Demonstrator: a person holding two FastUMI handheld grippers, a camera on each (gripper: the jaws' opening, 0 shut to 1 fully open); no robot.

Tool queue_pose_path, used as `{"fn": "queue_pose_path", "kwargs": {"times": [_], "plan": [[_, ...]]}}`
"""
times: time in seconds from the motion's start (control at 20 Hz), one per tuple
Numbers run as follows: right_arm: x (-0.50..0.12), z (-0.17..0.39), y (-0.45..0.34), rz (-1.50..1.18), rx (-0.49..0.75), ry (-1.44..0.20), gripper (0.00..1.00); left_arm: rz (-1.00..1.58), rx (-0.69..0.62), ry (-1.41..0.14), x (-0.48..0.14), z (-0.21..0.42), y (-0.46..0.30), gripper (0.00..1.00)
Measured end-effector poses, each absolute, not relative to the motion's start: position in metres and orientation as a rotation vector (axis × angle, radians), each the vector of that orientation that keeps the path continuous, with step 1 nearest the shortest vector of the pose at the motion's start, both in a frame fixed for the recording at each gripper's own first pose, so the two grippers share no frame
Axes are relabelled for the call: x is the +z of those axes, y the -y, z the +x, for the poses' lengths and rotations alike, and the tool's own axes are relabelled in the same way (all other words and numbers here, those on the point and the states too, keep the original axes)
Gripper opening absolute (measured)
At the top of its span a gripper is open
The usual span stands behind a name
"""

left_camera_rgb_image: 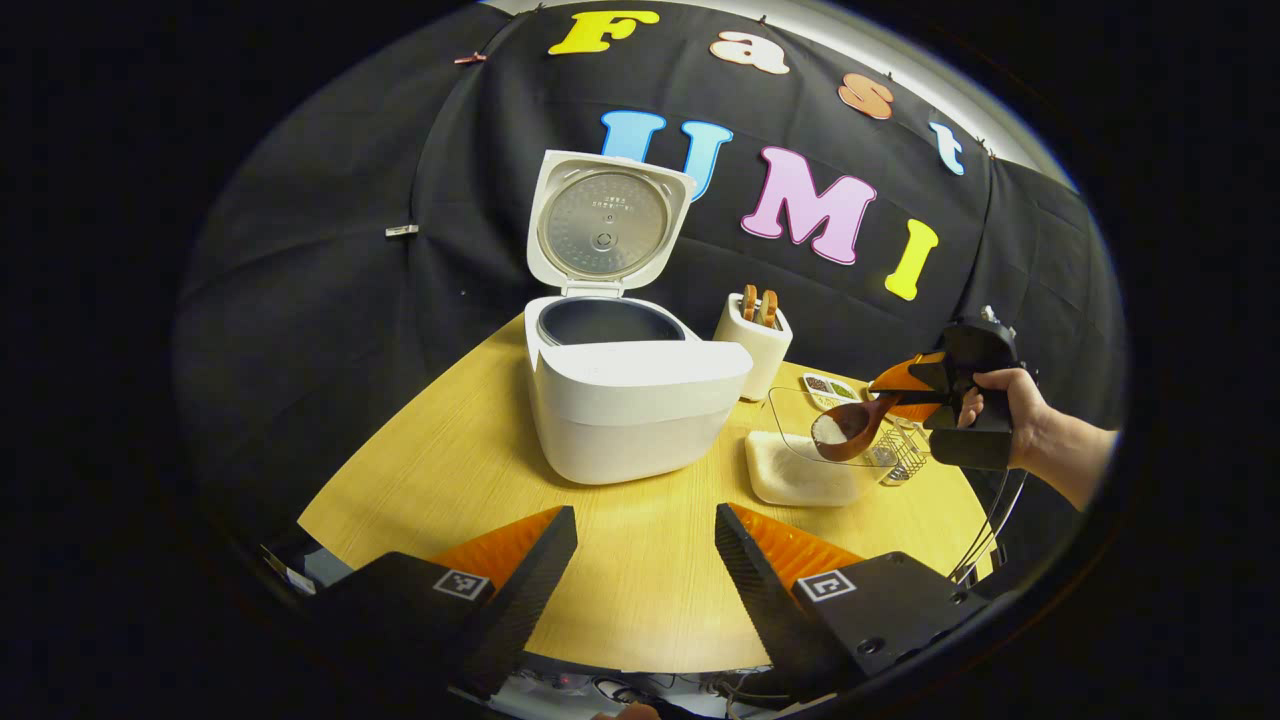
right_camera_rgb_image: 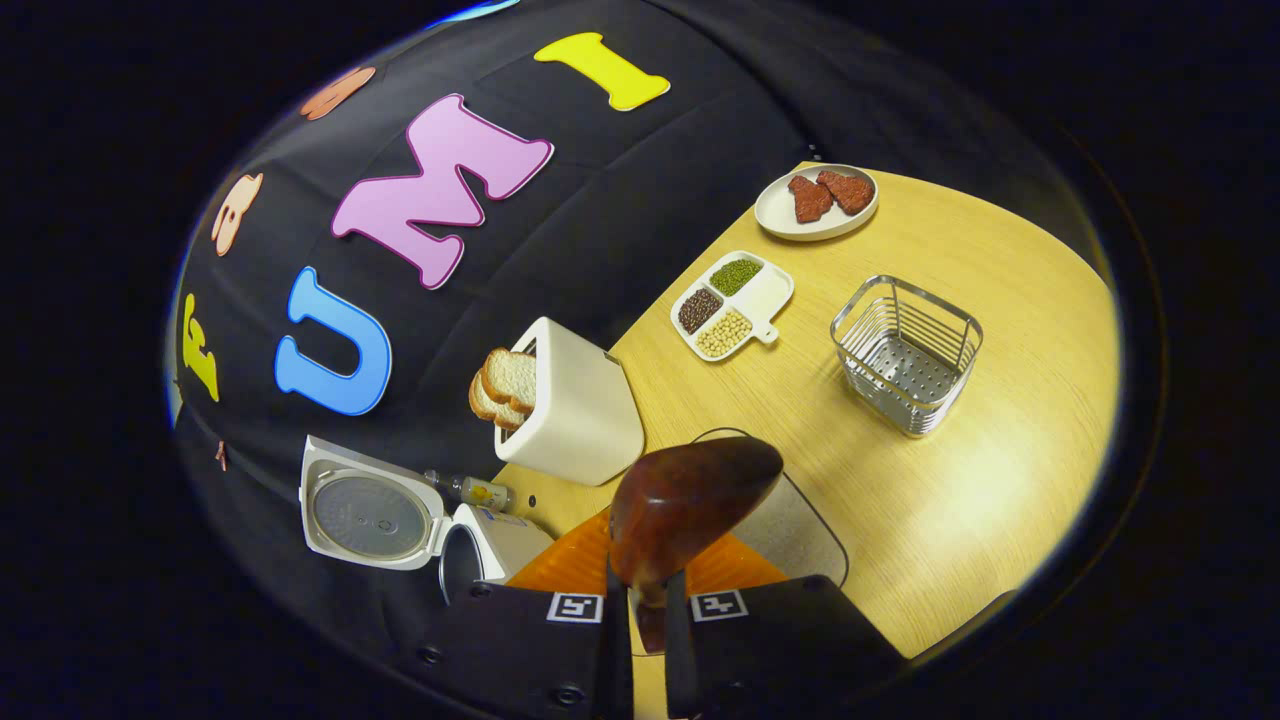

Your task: Close the left gripper, press the button to open the rice cooker; take a wooden spoon from the chopstick holder with the right hand, scoop a spoonful of rice and pour it into the rice cooker, then put the wooden spoon back into the chopstick holder.

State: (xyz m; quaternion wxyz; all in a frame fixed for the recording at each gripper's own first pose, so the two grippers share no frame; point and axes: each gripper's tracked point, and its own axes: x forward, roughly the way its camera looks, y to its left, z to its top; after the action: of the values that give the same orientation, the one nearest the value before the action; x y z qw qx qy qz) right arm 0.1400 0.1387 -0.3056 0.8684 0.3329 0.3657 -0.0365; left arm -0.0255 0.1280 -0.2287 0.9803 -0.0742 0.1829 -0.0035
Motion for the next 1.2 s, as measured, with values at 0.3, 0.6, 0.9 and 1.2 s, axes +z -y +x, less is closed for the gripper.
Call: {"fn": "queue_pose_path", "kwargs": {"times": [0.3,0.6,0.9,1.2], "plan": [[-0.279,0.139,-0.127,0.676,-0.064,-0.75,0.17,-0.119,-0.023,-0.338,-0.224,-0.032,-0.129,0.96],[-0.248,0.156,-0.142,0.728,-0.039,-0.725,0.17,-0.142,-0.01,-0.331,-0.227,-0.038,-0.134,0.96],[-0.213,0.176,-0.183,0.883,0.003,-0.718,0.17,-0.144,0.009,-0.338,-0.232,-0.047,-0.144,0.96],[-0.186,0.194,-0.233,0.917,0.064,-0.703,0.17,-0.185,0.048,-0.347,-0.241,-0.06,-0.16,0.96]]}}
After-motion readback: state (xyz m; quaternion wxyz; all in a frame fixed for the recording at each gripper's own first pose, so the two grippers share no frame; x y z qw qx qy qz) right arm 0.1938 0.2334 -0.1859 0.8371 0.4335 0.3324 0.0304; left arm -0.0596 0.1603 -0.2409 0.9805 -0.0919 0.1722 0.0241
